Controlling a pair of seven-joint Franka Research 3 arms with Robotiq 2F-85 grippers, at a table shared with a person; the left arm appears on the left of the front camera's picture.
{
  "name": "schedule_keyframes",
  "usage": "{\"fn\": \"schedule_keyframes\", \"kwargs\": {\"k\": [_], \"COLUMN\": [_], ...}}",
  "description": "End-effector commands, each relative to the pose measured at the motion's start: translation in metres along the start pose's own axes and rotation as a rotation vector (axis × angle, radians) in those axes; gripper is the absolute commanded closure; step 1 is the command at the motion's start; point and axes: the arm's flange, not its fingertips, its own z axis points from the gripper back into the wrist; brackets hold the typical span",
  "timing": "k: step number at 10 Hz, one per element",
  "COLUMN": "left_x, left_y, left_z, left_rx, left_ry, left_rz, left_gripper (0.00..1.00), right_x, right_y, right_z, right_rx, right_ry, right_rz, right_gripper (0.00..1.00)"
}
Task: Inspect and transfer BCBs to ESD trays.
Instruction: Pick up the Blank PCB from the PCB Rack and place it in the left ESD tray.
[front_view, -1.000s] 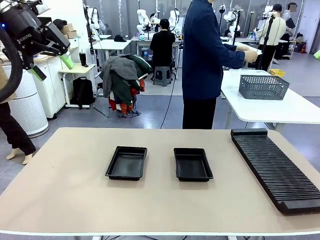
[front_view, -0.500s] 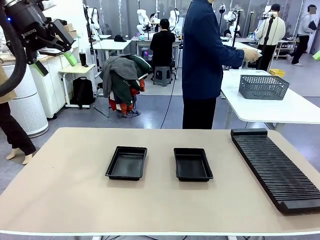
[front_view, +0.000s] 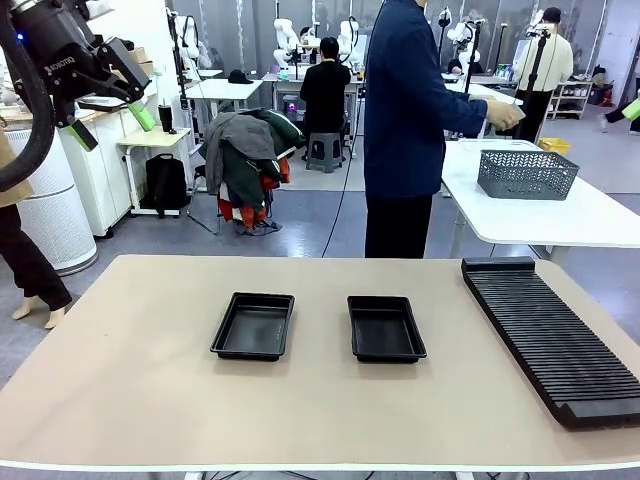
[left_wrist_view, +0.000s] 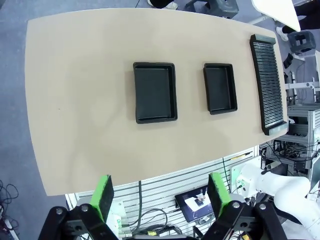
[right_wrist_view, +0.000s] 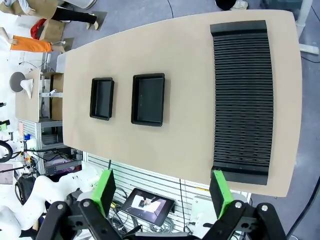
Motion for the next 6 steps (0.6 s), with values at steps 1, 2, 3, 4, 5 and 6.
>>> {"fn": "schedule_keyframes", "kwargs": {"k": [1, 2, 3, 4, 5, 6], "left_x": [0.0014, 0.0025, 0.0006, 0.0006, 0.0006, 0.0006], "left_y": [-0.0025, -0.0025, -0.0006, -0.0006, -0.0006, -0.0006], "left_z": [0.0054, 0.0057, 0.0017, 0.0017, 0.0017, 0.0017], "left_rx": [0.035, 0.05, 0.001, 0.001, 0.001, 0.001], "left_ry": [0.011, 0.012, -0.003, -0.003, -0.003, -0.003], "left_rz": [0.018, 0.02, -0.001, -0.001, -0.001, -0.001], "left_gripper": [0.0, 0.0, 0.0, 0.0, 0.0, 0.0], "right_x": [-0.0004, 0.0001, 0.0, 0.0, 0.0, 0.0], "right_y": [0.0024, 0.0025, 0.0003, 0.0003, 0.0003, 0.0003], "right_z": [0.0017, 0.0008, -0.0002, -0.0002, -0.0002, -0.0002], "right_rx": [-0.009, -0.005, 0.0, 0.0, 0.0, 0.0], "right_ry": [0.029, 0.029, 0.0, 0.0, 0.0, 0.0], "right_rz": [-0.002, 0.002, 0.001, 0.001, 0.001, 0.001], "right_gripper": [0.0, 0.0, 0.0, 0.0, 0.0, 0.0]}}
